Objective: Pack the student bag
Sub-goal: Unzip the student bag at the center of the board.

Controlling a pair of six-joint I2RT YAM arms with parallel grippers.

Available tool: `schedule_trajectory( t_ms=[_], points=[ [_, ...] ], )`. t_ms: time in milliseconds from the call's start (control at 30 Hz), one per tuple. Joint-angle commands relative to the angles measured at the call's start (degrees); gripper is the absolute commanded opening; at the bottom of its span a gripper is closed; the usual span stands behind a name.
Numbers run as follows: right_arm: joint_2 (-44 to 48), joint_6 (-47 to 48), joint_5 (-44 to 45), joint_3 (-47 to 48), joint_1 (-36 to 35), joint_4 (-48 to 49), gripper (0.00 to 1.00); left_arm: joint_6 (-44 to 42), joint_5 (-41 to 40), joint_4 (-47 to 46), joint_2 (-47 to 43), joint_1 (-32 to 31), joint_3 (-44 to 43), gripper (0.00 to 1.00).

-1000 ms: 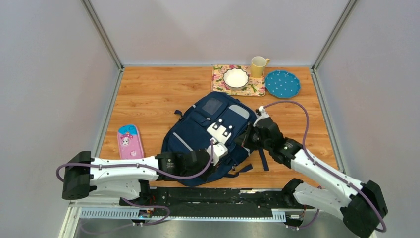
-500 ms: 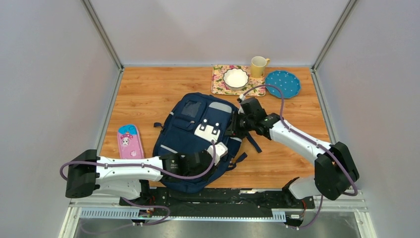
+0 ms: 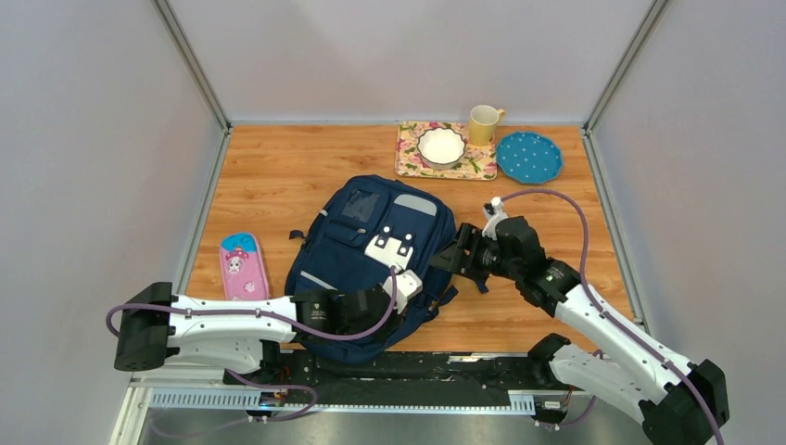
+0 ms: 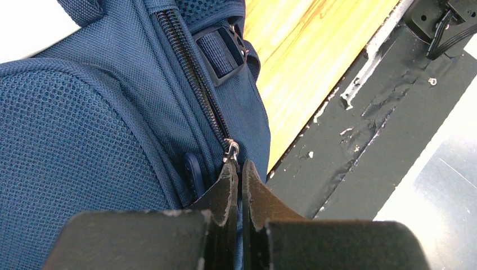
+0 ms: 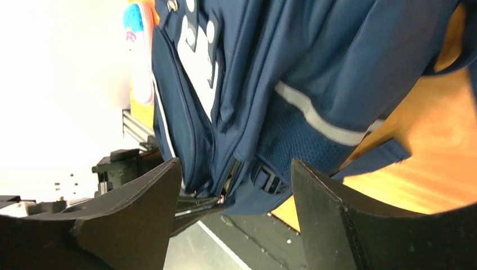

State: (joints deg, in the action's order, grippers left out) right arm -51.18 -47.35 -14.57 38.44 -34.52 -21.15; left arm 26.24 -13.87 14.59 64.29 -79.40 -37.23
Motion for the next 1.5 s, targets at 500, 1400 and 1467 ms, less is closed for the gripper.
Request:
schedule_trajectory(
  t_ms=[500,1400,1467],
  points=[
    [-11.57,-13.11,1.46,-3.37,-11.53,13.68,0.57,-0.93,3.32,-2.72,-0.22,-1.11,-2.76,0.0],
    [-25.99,5.17,-0.73,15.26,1.21,9.01,0.0,11.11,-0.03,15.73,-20.25,-1.2,9.8,0.0],
    [-26.08,4.73,-0.9,15.18,1.3,9.89,0.0,12.86,0.24,17.48,-22.79,-1.2,10.07,0.0]
  ],
)
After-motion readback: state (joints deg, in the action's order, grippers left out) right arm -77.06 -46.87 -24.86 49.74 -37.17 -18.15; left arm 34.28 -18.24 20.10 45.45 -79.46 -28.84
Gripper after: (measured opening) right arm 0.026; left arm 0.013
